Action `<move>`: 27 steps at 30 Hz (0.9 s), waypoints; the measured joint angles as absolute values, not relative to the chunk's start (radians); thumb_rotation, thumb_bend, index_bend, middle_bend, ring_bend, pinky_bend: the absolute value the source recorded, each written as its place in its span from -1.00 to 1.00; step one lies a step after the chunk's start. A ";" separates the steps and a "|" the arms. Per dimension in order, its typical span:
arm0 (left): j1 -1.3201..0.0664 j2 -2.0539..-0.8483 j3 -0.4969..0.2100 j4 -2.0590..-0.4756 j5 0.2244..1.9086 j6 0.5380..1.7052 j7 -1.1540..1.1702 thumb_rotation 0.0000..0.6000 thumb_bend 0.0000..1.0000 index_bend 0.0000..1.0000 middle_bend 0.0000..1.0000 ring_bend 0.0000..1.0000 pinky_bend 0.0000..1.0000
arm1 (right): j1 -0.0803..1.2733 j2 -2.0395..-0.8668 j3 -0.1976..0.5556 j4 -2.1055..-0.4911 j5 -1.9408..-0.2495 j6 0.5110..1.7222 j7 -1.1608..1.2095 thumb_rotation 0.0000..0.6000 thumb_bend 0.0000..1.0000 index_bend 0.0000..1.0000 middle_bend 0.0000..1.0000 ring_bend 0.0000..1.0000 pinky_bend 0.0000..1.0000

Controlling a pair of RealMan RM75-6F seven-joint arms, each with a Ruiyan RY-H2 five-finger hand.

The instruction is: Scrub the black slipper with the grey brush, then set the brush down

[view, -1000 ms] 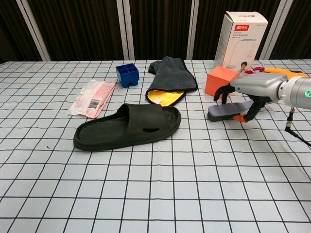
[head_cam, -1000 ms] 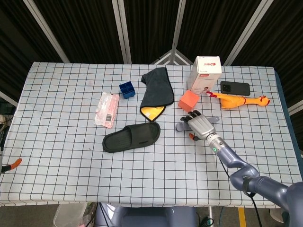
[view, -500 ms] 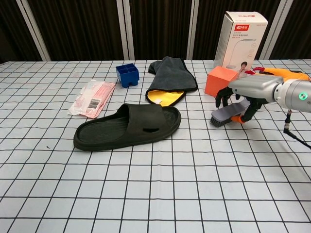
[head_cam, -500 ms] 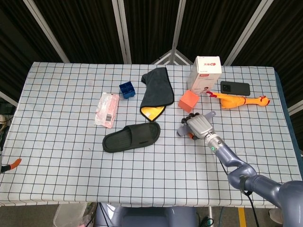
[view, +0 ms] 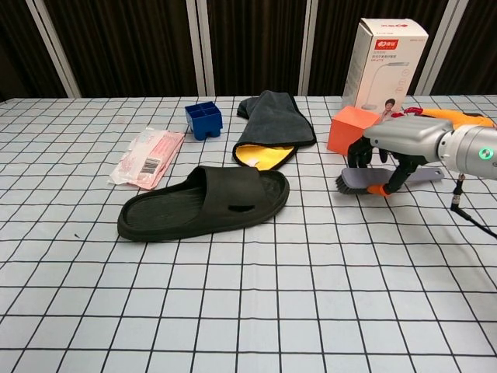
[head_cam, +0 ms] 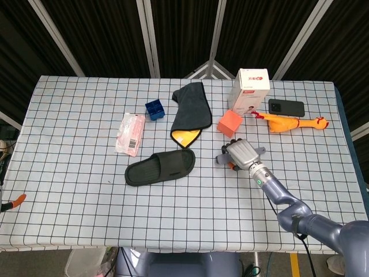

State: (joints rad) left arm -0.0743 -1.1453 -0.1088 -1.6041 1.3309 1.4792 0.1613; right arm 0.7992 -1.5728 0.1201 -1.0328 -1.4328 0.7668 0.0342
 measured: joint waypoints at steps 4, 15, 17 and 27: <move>-0.075 -1.146 -0.108 -1.605 1.331 1.477 0.163 1.00 -0.56 -1.00 -1.00 -1.00 -0.91 | 0.798 -1.575 0.118 -1.034 -1.437 0.788 0.036 1.00 -0.13 0.04 0.05 -0.29 -0.22; -0.077 -1.148 -0.101 -1.608 1.335 1.471 0.165 1.00 -0.56 -1.00 -1.00 -1.00 -0.91 | 0.797 -1.567 0.111 -1.039 -1.448 0.815 0.038 1.00 0.47 0.31 0.28 -0.13 -0.14; -0.080 -1.149 -0.097 -1.609 1.342 1.466 0.166 1.00 -0.56 -1.00 -1.00 -1.00 -0.91 | 0.796 -1.558 0.108 -1.052 -1.453 0.821 0.034 1.00 0.55 0.34 0.31 -0.12 -0.12; -0.128 -1.158 -0.088 -1.598 1.424 1.437 0.167 1.00 0.13 -1.00 -1.00 -1.00 -0.90 | 0.809 -1.504 0.107 -1.187 -1.454 0.823 -0.059 1.00 0.62 0.34 0.31 -0.12 -0.12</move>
